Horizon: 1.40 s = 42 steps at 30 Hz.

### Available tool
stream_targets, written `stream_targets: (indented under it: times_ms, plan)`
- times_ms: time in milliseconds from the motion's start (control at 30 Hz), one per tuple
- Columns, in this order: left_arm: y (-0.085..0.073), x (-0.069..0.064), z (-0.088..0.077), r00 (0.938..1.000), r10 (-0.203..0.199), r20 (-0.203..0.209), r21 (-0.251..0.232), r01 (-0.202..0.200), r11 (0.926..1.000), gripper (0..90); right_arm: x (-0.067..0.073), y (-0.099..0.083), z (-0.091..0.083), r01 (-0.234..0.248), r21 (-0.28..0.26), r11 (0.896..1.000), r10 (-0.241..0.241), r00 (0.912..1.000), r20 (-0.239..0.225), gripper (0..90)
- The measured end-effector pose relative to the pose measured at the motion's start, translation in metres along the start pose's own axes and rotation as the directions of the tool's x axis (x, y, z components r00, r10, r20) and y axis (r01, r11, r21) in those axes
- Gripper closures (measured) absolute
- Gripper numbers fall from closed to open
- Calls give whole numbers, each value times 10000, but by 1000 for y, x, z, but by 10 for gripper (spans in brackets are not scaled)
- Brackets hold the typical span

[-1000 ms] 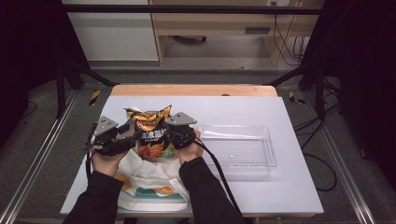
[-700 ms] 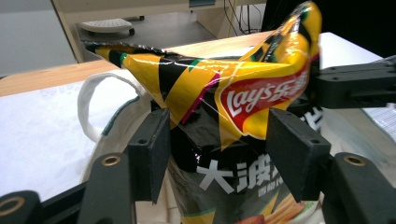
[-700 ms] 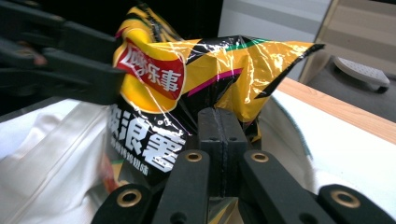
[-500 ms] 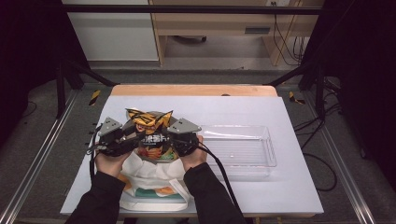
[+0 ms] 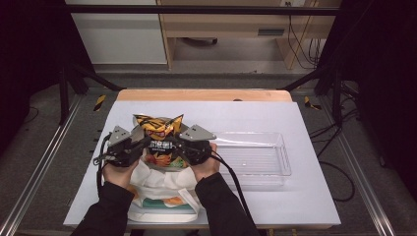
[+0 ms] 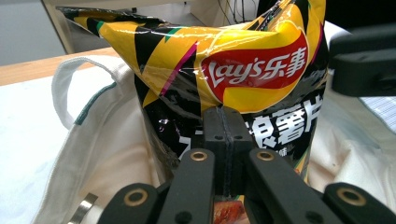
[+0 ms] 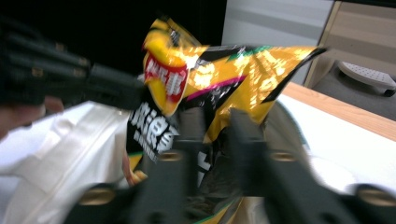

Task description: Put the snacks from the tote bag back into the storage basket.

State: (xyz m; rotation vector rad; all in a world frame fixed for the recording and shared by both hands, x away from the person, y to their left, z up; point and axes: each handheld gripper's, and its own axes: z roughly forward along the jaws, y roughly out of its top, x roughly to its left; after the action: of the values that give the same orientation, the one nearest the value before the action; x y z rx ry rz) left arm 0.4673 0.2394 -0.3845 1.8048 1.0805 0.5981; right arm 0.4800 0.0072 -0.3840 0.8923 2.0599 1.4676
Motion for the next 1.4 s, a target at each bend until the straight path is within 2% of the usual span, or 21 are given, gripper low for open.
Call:
stream_targets:
  times_ms: [133,233,400,500,567,633,733,800,867,900,933,967,1000,1033,1167,1300,1367,1400]
  plan:
    - [-2,-4,-4,9999,115,-45,-100,-116,9999,900,-3,3,-8,-457,-233,9987,456,9990,-39,480]
    - [-6,-8,-10,9995,298,-107,-145,-299,9994,900,-3,4,-8,-549,-256,9982,545,9984,-169,375]
    - [-12,-11,-19,9992,388,-70,-239,-389,9990,900,-4,1,-1,-602,43,9982,602,9982,-63,314]
    - [-14,-16,-22,9985,545,-49,-249,-546,9982,900,-5,1,4,-792,-11,9969,791,9962,-358,296]
    - [-15,-19,-22,9981,619,8,-268,-619,9977,900,-5,1,6,-750,-39,9972,747,9959,-518,301]
    - [-14,-21,-22,9975,706,-40,-248,-707,9972,900,-3,1,8,-670,9,9978,669,9953,-701,365]
    - [-15,-18,-22,9980,632,-53,-267,-633,9976,900,1,0,9,72,77,9999,-70,9998,-204,526]
    - [-15,-15,-23,9988,480,49,-329,-478,9983,900,1,0,9,-22,167,9999,24,9999,-129,655]
    - [-14,-15,-22,9990,351,279,-314,-342,9989,900,-1,0,10,-311,205,9993,316,9992,-263,744]
    - [-14,-16,-21,9988,416,263,-276,-409,9988,900,-1,0,10,-402,253,9989,410,9986,-328,810]
    - [-14,-16,-21,9985,484,263,-268,-476,9985,900,0,0,10,-288,288,9992,296,9992,-271,839]
    - [-14,-17,-21,9981,574,212,-305,-568,9979,899,0,0,10,-232,302,9993,241,9992,-307,860]
    - [-13,-17,-22,9984,572,30,-395,-571,9976,841,1,0,10,-222,334,9992,234,9991,-352,867]
    - [-12,-16,-23,9985,543,-52,-462,-545,9974,743,1,0,10,-126,346,9993,139,9992,-387,871]
    - [-8,-7,-27,9994,155,-316,-839,-182,9963,480,1,0,7,8,338,9994,7,9990,-442,882]
    - [-5,4,-28,9997,-94,-246,-1073,67,9942,374,2,-2,5,151,234,9996,-137,9982,-582,888]
    - [-5,5,-27,9997,-93,-209,-1086,70,9941,352,2,-3,4,246,198,9995,-232,9974,-688,890]
    - [-6,8,-25,10000,17,-31,-1142,-20,9935,341,3,-3,4,310,184,9994,-295,9967,-751,891]
